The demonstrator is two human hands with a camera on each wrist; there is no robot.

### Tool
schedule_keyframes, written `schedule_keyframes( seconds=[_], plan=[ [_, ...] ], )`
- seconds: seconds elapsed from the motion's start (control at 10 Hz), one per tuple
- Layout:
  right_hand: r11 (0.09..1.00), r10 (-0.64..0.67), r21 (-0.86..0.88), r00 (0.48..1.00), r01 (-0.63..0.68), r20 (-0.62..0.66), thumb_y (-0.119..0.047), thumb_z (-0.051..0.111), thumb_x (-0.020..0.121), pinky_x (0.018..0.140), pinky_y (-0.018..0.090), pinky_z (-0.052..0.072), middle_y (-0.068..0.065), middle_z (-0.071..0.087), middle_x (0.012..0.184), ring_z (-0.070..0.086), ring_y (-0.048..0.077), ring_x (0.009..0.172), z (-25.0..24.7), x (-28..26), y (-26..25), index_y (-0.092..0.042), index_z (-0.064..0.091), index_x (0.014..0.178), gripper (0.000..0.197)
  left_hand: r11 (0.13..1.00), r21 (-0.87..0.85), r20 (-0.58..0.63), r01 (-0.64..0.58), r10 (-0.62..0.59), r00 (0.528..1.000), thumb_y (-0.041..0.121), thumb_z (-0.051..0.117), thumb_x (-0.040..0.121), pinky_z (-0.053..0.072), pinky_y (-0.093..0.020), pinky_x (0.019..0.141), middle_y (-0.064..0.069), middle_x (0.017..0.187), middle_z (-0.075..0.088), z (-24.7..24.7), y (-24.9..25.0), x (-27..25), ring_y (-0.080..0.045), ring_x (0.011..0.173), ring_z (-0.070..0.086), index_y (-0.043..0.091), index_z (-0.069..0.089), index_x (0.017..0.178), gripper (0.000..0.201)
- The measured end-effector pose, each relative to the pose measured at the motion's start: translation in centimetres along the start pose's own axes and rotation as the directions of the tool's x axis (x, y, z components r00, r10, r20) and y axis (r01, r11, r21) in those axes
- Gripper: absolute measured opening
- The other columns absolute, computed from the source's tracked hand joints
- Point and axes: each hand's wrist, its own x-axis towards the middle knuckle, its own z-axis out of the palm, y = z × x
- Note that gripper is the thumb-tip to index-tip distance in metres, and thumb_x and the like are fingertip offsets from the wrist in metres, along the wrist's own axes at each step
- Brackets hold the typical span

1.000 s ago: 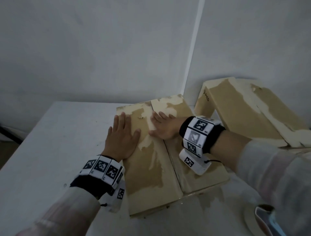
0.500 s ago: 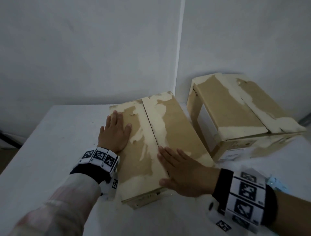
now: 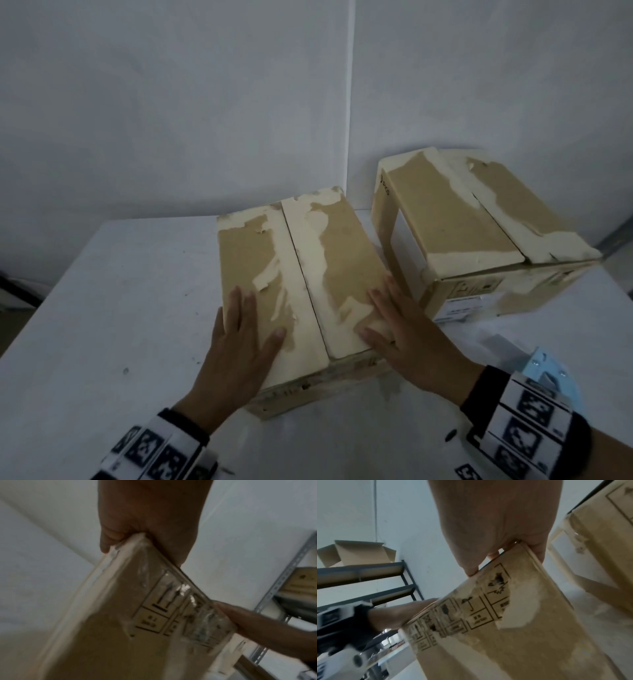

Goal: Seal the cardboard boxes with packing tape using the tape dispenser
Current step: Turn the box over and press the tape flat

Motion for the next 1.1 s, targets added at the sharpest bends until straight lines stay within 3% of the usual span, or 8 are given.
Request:
schedule_keyframes(
  seconds=[0.1, 0.4, 0.5, 0.6, 0.7, 0.8, 1.0, 1.1],
  plan=[
    [0.999, 0.009, -0.044, 1.000, -0.010, -0.024, -0.089, -0.003, 0.054, 0.114, 0.033, 0.015, -0.008, -0.019, 0.154, -0.005, 0.014, 0.143, 0.3, -1.6, -0.4, -0.029, 0.005, 0.145, 0.109, 0.969, -0.183, -0.009, 0.165, -0.169, 0.986, 0.053, 0.032, 0.089, 0.026, -0.039, 0.111, -0.004, 0.154, -0.024, -0.6, -0.2, 1.2, -0.026, 0.144, 0.010, 0.019, -0.015, 0.146, 0.081],
    [0.970, -0.050, 0.234, 0.994, 0.071, -0.096, -0.090, 0.023, 0.059, 0.097, 0.010, 0.027, -0.026, 0.014, 0.135, 0.032, 0.002, 0.126, 0.1, -3.4, -0.5, -0.051, 0.025, 0.123, 0.075, 0.899, -0.332, 0.039, 0.288, -0.292, 0.956, 0.049, 0.025, 0.090, 0.032, -0.041, 0.106, -0.012, 0.152, 0.024, -2.0, -1.9, 0.7, -0.029, 0.135, 0.032, 0.020, 0.000, 0.148, 0.070],
    [0.901, 0.033, 0.434, 0.993, 0.020, -0.114, -0.089, 0.036, 0.056, 0.111, 0.029, 0.026, -0.023, -0.004, 0.148, 0.016, 0.005, 0.136, -0.3, -1.1, 0.3, -0.061, -0.003, 0.121, 0.080, 0.880, -0.354, 0.069, 0.317, -0.314, 0.947, 0.048, 0.028, 0.092, 0.035, -0.040, 0.102, -0.009, 0.150, 0.027, -2.3, -0.5, -1.4, -0.029, 0.132, 0.036, 0.024, 0.001, 0.148, 0.067],
    [0.899, 0.060, 0.435, 0.998, -0.050, -0.009, -0.077, 0.039, 0.063, 0.113, 0.028, 0.024, -0.015, 0.000, 0.153, 0.016, 0.007, 0.138, 0.1, -0.1, 0.7, -0.049, -0.004, 0.134, 0.088, 0.913, -0.230, 0.111, 0.337, -0.319, 0.941, 0.079, 0.018, 0.073, 0.039, -0.032, 0.094, -0.005, 0.149, 0.026, -2.0, -0.1, -2.8, -0.025, 0.129, 0.040, 0.024, -0.001, 0.147, 0.094],
    [0.902, 0.051, 0.430, 0.998, -0.033, -0.029, -0.080, 0.037, 0.063, 0.113, 0.028, 0.025, -0.022, 0.004, 0.148, 0.017, 0.006, 0.138, 0.9, -0.9, 1.1, -0.055, -0.002, 0.129, 0.081, 0.922, -0.151, 0.109, 0.357, -0.343, 0.933, 0.060, 0.022, 0.089, 0.036, -0.030, 0.101, -0.004, 0.153, 0.013, -1.7, -0.7, -2.8, -0.021, 0.132, 0.038, 0.019, -0.017, 0.144, 0.079],
    [0.880, 0.040, 0.473, 0.999, -0.037, 0.003, -0.086, 0.038, 0.060, 0.112, 0.036, 0.031, -0.019, 0.009, 0.150, 0.024, 0.008, 0.136, 0.9, -1.2, 1.4, -0.066, -0.002, 0.119, 0.075, 0.920, -0.180, 0.119, 0.347, -0.330, 0.937, 0.069, 0.025, 0.083, 0.034, -0.034, 0.105, -0.002, 0.153, 0.017, -2.1, -0.9, -2.6, -0.023, 0.133, 0.037, 0.021, -0.006, 0.146, 0.085],
    [0.815, 0.223, 0.570, 0.966, -0.108, -0.135, -0.048, 0.047, 0.079, 0.099, 0.022, 0.031, -0.014, 0.035, 0.133, 0.038, 0.005, 0.121, -0.2, -3.7, 2.7, -0.031, 0.024, 0.138, 0.066, 0.989, -0.009, -0.024, 0.149, -0.150, 0.988, 0.040, 0.049, 0.089, 0.038, -0.042, 0.099, -0.007, 0.149, 0.024, -5.3, 0.2, -0.5, -0.029, 0.131, 0.037, 0.018, 0.026, 0.143, 0.063],
    [0.867, 0.349, 0.451, 0.906, -0.215, -0.239, -0.030, 0.058, 0.085, 0.092, 0.017, 0.032, -0.008, 0.040, 0.126, 0.044, 0.012, 0.116, 0.0, -7.3, 6.3, -0.018, 0.037, 0.134, 0.054, 0.996, 0.092, -0.004, 0.020, -0.020, 1.000, 0.061, 0.040, 0.084, 0.038, -0.041, 0.100, -0.002, 0.150, 0.025, -6.8, 2.6, 1.0, -0.027, 0.131, 0.039, 0.020, 0.027, 0.142, 0.073]
  ],
)
